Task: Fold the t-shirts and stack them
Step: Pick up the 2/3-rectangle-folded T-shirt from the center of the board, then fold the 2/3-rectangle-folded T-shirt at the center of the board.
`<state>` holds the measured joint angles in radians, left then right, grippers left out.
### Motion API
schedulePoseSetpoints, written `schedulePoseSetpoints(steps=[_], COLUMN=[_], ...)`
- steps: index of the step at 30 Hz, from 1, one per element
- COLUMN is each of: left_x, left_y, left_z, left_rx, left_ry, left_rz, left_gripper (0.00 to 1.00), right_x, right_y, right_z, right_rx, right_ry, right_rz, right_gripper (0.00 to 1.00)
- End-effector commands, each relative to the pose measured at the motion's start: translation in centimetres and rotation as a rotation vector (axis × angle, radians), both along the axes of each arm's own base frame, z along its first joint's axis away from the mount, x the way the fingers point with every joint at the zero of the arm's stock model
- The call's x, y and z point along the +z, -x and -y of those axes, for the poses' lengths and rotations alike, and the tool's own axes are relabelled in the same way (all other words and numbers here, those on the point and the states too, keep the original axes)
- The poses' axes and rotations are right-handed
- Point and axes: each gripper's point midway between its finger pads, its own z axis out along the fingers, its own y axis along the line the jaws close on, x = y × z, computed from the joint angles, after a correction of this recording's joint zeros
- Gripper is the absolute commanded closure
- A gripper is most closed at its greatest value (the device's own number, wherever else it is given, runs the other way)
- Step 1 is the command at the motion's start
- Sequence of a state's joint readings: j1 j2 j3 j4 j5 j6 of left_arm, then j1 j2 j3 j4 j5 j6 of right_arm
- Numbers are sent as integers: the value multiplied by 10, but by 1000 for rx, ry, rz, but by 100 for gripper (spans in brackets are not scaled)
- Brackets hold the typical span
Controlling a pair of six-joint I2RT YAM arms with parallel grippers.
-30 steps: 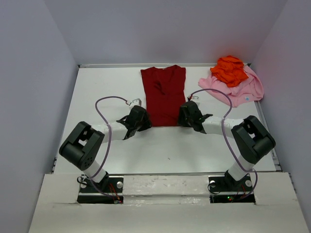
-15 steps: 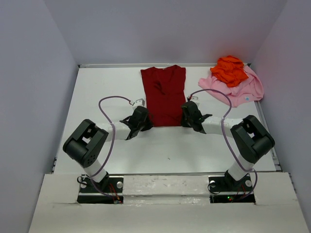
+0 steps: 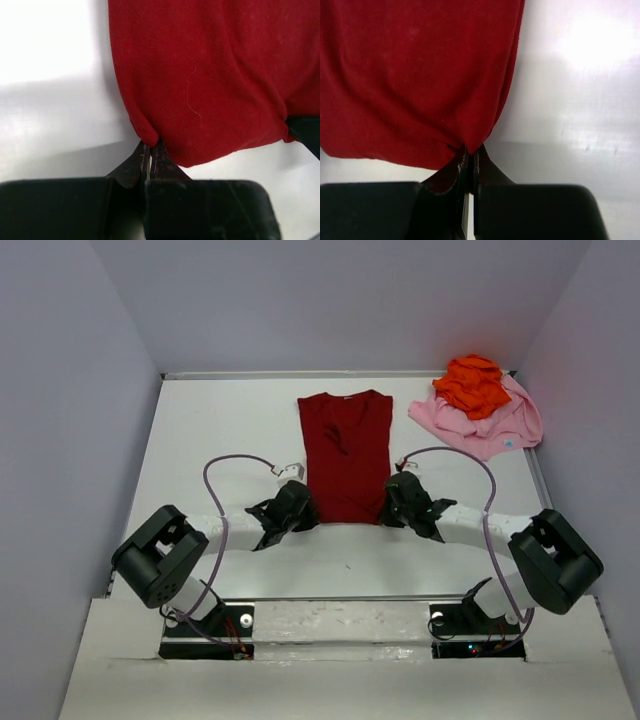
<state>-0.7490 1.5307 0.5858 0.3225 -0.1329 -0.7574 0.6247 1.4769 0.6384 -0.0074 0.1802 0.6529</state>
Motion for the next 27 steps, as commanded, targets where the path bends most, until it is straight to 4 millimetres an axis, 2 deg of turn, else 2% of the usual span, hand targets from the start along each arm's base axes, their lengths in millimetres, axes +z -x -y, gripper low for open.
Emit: schedulePoseSetpoints(steps=[1,2,4,6,8,9,11,15,18,20,23,27], left_x=[-7,-12,-1,8,10,22,34,72,97,108,114,115], left_y=[39,52,61,81,93,98,101,94,86,78,67,48], left_z=[-11,-12,-11,-7,-13,-11,-14,-30,-35,-39,-39,-36], left_rx=[-10,-16,-12,-24,-14,-4,8,60,73,95,115,130], left_ry=[-18,-27,4,56,49,79,98,118,100,74,53,34], left_rz=[-63,-85,-71,-74,-87,-64,-45,36,92,131,180,228], left_gripper=[100,100,100,100,100,100,100,100,100,100,100,100], right_x=[6,13,15,23,33,33,44,83,98,108,115,114], right_y=[42,53,68,81,95,100,104,89,78,71,57,40], right_z=[-13,-16,-16,-15,-21,-16,-13,17,29,28,32,23], right_rx=[44,52,58,46,59,50,34,-62,-100,-114,-167,-172], right_ry=[-56,-68,-58,-76,-118,-101,-115,-79,-22,-7,36,95], right_rz=[-50,-33,-37,-35,-32,-35,-13,131,200,225,270,300], right_gripper=[100,100,100,100,100,100,100,100,100,100,100,100])
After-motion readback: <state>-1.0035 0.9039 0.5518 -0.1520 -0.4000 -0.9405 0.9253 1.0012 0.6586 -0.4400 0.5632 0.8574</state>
